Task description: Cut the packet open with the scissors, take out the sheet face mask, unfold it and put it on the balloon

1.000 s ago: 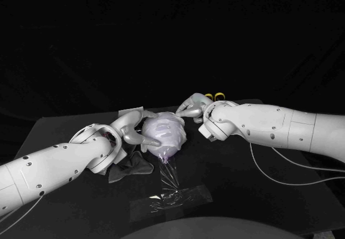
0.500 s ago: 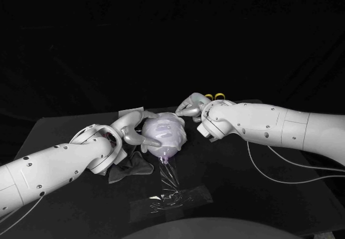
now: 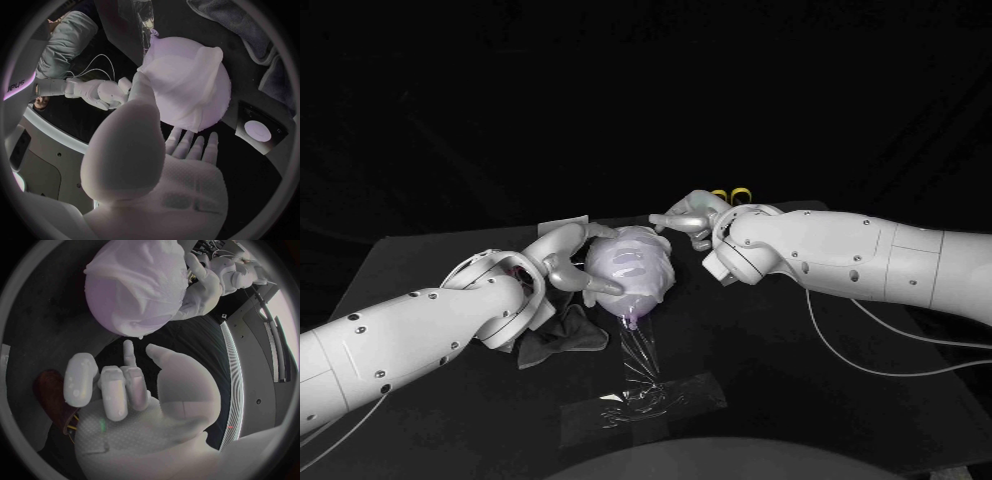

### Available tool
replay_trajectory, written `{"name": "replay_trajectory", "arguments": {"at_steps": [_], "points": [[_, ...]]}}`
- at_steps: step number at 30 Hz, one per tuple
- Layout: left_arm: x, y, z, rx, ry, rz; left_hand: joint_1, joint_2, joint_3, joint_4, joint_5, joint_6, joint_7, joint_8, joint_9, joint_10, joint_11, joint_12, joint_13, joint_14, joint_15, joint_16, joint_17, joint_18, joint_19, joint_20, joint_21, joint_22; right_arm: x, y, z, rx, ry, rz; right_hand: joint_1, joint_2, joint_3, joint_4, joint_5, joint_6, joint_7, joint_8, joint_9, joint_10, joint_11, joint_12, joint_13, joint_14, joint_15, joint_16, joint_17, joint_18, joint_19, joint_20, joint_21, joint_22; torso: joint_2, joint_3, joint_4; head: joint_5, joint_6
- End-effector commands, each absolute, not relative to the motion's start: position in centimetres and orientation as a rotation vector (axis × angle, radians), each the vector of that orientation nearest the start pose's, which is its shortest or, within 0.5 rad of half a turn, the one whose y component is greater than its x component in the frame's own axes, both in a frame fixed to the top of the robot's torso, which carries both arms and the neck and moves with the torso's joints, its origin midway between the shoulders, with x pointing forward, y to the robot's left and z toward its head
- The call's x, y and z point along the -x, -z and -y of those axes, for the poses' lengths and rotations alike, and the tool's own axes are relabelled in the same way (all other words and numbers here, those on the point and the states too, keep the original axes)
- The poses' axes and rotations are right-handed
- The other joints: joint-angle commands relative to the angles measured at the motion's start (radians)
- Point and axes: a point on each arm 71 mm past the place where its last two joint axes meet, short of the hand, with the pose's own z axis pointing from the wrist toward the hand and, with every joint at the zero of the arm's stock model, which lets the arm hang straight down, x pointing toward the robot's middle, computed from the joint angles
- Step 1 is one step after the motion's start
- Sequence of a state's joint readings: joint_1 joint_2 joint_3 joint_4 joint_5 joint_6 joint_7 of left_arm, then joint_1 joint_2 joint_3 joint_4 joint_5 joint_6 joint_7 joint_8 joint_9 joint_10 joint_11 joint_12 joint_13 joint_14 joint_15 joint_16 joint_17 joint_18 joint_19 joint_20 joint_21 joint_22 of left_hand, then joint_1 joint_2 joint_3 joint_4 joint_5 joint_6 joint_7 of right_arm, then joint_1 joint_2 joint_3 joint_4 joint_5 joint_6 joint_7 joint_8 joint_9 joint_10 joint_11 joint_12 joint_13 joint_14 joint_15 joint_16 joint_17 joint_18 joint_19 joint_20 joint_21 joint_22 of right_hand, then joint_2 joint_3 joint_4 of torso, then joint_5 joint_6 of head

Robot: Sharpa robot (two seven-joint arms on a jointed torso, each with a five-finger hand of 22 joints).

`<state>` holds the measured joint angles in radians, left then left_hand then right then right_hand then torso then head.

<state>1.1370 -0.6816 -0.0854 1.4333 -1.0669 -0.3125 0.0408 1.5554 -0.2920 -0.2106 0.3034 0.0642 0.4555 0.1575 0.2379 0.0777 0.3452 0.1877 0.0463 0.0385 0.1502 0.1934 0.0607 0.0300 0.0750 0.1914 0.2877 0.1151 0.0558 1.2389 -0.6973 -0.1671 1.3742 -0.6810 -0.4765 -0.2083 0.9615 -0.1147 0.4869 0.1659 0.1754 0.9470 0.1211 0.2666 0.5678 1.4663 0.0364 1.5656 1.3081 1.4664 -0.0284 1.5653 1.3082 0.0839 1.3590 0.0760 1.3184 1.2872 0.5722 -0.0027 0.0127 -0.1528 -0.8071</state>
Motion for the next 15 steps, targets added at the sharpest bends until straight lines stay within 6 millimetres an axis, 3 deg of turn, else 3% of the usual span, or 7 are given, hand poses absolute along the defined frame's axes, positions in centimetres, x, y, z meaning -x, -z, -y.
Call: {"name": "replay_trajectory", "arguments": {"at_steps": [1,15], "points": [[-47.38,23.86,-13.79,0.104,1.011,-1.848,0.010,-0.003,0.007,-0.001,-0.006,0.007,0.066,0.004,0.002,0.007,0.000,-0.005,0.001,-0.008,-0.002,-0.004,-0.001,0.006,-0.001,-0.002,-0.002,-0.002,-50.44,23.27,18.92,-0.694,-0.780,-1.886,-0.006,-0.001,-0.005,0.001,-0.006,-0.005,0.001,-0.007,-0.001,0.105,0.007,0.005,0.263,0.104,0.009,0.006,0.263,-0.007,0.000,0.010,0.001,0.001,0.001,0.0002,0.0013,-0.001,0.001],[-47.37,23.87,-13.73,0.103,1.013,-1.849,0.010,-0.003,0.007,-0.001,-0.006,0.007,0.066,0.004,0.002,0.007,0.000,-0.005,0.001,-0.008,-0.002,-0.004,-0.001,0.006,-0.001,-0.002,-0.002,-0.002,-50.58,23.52,18.04,-0.683,-0.784,-1.923,0.081,-0.030,-0.037,-0.058,-0.105,-0.004,0.011,-0.047,-0.011,0.105,0.017,0.005,0.263,0.104,0.019,0.006,0.263,-0.006,0.000,0.021,0.001,0.007,0.000,-0.0016,0.0035,-0.004,0.000]]}}
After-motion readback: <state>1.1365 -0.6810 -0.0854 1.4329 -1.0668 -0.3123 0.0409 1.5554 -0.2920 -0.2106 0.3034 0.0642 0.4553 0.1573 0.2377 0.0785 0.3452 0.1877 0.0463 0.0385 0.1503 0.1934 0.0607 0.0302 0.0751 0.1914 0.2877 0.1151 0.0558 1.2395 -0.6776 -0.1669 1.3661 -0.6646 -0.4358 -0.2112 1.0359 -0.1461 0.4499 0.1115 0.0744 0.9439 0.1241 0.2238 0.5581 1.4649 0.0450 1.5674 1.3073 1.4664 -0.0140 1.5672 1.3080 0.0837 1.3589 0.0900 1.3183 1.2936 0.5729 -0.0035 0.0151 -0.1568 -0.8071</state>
